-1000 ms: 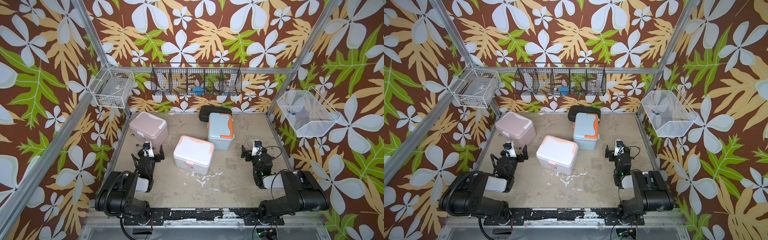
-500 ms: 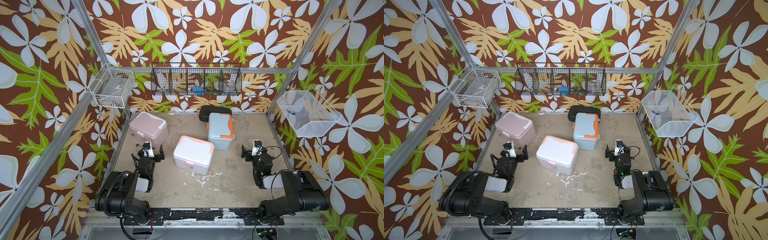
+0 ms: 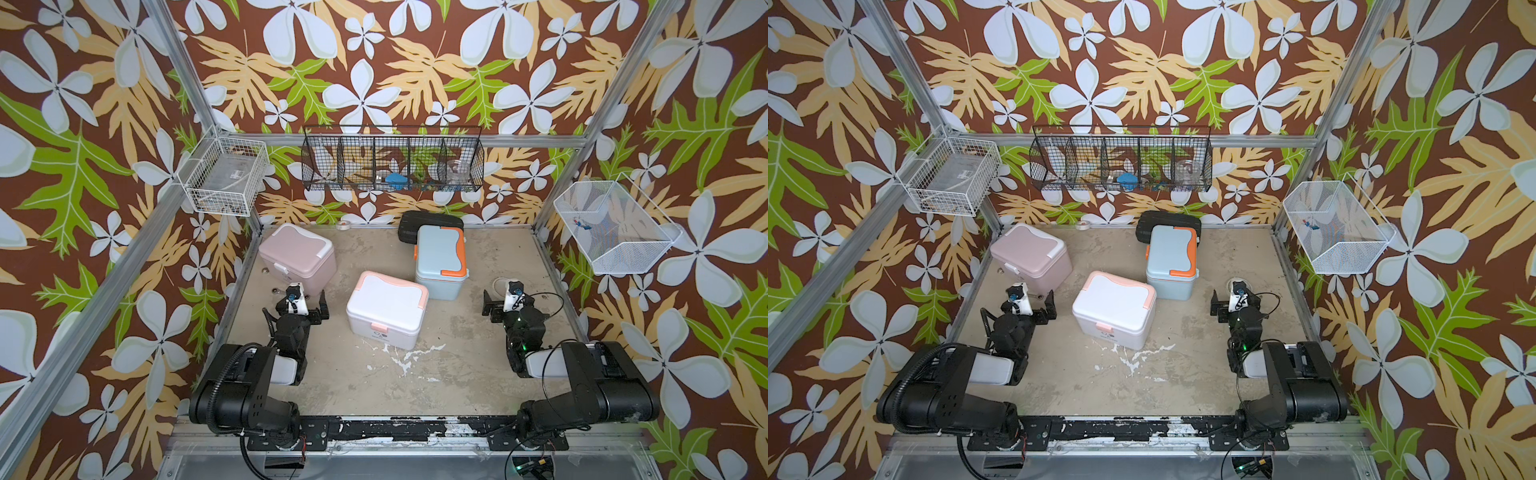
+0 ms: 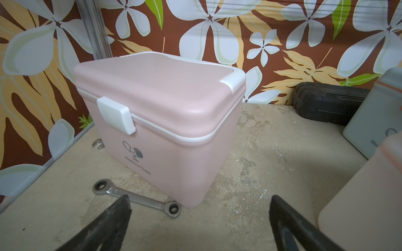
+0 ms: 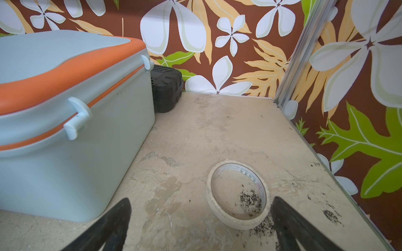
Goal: Open first aid kits and take out gauze
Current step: Adjust the first aid kit at the center of the board.
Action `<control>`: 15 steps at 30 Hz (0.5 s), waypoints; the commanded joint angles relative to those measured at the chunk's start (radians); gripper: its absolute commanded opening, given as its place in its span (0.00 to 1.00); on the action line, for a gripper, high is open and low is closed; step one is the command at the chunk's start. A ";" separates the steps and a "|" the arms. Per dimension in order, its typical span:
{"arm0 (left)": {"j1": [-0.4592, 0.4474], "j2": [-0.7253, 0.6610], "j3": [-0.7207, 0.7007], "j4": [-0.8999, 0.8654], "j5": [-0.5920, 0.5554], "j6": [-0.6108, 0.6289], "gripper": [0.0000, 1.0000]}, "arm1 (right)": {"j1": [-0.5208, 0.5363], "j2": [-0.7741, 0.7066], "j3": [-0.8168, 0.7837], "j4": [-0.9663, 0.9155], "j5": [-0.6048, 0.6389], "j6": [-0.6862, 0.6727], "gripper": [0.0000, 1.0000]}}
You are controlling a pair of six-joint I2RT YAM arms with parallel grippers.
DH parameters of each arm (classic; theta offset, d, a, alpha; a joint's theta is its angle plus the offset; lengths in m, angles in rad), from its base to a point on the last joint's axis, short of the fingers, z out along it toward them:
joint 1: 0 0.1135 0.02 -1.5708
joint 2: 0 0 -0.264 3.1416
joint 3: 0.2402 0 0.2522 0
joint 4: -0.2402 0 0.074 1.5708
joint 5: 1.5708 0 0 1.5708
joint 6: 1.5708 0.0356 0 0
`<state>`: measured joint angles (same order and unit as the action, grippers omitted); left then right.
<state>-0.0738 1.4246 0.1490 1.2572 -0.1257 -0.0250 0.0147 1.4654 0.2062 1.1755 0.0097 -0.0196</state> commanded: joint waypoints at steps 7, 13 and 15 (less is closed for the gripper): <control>-0.066 -0.252 -0.125 0.032 -0.162 0.026 1.00 | 0.074 -0.192 0.134 -0.314 0.028 -0.066 1.00; -0.139 -0.506 -0.069 -0.266 -0.214 -0.065 1.00 | 0.075 -0.340 0.286 -0.581 -0.187 0.160 1.00; -0.139 -0.592 -0.021 -0.402 -0.197 -0.136 1.00 | 0.074 -0.371 0.337 -0.671 -0.248 0.226 1.00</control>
<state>-0.2096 0.9047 0.0883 1.0531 -0.3035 -0.0566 0.0875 1.1225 0.4988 0.6880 -0.1154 0.0742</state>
